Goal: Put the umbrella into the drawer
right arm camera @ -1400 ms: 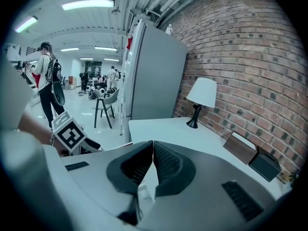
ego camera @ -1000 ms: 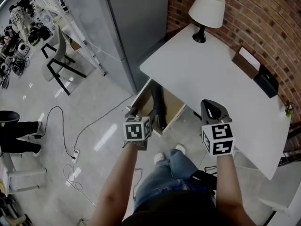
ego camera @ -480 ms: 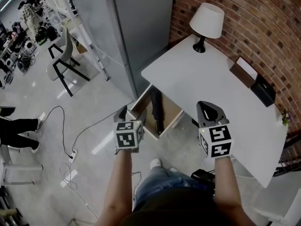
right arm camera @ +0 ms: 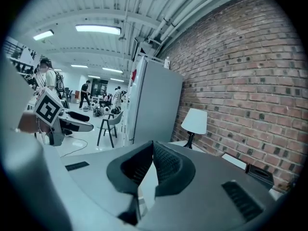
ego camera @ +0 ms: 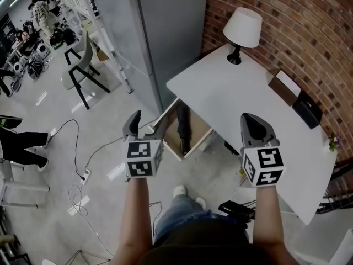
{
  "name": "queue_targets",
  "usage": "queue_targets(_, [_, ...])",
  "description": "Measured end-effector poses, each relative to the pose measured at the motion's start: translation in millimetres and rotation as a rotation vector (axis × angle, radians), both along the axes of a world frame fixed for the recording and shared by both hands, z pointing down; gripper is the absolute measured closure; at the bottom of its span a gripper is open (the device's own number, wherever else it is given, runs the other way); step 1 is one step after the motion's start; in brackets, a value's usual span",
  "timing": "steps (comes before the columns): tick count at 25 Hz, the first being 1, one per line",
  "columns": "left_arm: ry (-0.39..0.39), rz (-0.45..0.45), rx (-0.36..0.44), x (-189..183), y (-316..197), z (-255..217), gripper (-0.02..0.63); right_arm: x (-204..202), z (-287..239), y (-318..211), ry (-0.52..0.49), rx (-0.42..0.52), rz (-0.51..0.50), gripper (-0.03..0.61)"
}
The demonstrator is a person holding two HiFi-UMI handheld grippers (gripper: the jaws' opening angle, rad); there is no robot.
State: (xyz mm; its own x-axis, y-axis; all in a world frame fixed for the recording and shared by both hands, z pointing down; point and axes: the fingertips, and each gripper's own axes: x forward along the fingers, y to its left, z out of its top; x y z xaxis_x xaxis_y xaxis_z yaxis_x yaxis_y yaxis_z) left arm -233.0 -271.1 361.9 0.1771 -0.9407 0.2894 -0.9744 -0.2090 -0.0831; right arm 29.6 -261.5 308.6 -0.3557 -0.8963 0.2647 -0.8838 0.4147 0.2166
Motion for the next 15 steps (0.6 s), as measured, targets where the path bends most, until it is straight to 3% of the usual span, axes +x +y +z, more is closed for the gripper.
queue_targets(4, [-0.044,0.004,0.112,1,10,-35,0.314,4,-19,7,-0.018,0.060,-0.003,0.578])
queue_targets(9, [-0.107,-0.020,0.258,-1,23,-76,0.438,7,-42,14,-0.035,0.123,-0.009,0.578])
queue_targets(10, [-0.111,-0.029,0.294,-3,25,-86,0.496,7,-47,14,-0.038,0.134,-0.008,0.578])
queue_targets(11, [-0.113,-0.034,0.330,-4,28,-96,0.614,7,-51,15,-0.040,0.145,-0.007,0.578])
queue_targets(15, [-0.124,-0.025,0.417,-2,36,-129,0.613,11,-64,18,-0.052,0.177,-0.002,0.578])
